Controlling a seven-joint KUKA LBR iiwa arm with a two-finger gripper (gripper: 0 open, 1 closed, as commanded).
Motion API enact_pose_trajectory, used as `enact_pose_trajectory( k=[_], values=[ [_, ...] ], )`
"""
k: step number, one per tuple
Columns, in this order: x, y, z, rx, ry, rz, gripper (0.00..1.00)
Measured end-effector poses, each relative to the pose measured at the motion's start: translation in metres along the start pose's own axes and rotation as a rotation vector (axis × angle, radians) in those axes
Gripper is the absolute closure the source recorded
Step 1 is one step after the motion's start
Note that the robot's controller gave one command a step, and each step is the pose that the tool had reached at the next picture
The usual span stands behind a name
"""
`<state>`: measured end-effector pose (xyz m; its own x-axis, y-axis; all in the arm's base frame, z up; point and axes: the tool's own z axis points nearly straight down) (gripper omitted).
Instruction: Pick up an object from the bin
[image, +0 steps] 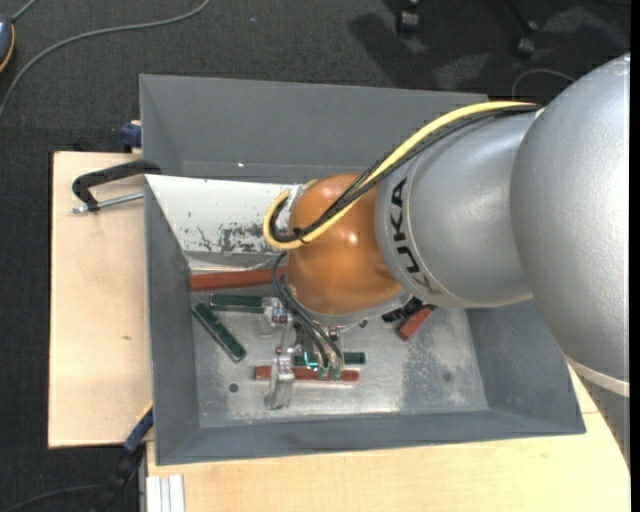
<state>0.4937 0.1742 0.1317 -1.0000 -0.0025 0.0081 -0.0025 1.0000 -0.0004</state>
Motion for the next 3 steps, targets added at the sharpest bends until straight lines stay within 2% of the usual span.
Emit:
enact_pose_trajectory(
  k=[1, 2, 3],
  values=[
    [-0.017, -0.075, 0.064, 0.003, -0.002, 0.097, 0.00],
    [-0.018, -0.070, 0.061, -0.002, -0.008, 0.090, 1.00],
    [-0.055, -0.065, -0.102, -0.006, -0.023, 0.104, 1.00]
  ],
)
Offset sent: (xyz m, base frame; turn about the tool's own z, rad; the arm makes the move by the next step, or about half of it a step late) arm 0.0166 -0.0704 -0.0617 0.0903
